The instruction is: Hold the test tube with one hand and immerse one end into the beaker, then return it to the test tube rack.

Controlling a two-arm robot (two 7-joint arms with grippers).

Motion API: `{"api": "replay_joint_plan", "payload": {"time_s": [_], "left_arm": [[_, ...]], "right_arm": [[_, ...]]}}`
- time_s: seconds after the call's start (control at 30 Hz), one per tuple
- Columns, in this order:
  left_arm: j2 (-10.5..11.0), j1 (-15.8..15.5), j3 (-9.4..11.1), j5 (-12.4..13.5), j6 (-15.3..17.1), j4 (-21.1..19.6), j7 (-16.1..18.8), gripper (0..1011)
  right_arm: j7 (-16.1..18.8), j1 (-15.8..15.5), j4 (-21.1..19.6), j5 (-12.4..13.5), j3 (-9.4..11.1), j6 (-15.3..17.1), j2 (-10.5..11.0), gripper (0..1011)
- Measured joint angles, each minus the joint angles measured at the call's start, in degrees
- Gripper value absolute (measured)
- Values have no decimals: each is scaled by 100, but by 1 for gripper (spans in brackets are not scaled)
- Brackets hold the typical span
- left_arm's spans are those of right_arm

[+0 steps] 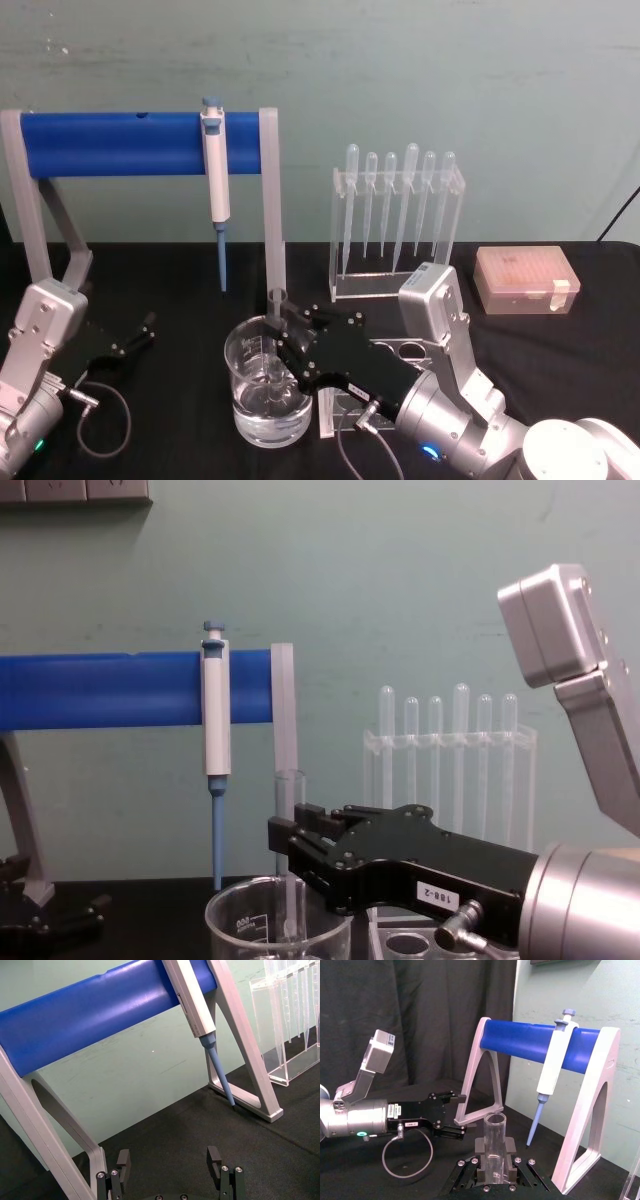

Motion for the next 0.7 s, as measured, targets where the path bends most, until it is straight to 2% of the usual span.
{"api": "replay_joint_plan", "payload": {"time_s": [0.7], "left_arm": [[0,0,0,0,0,0,0,1000]], "right_arm": [[0,0,0,0,0,0,0,225]]}}
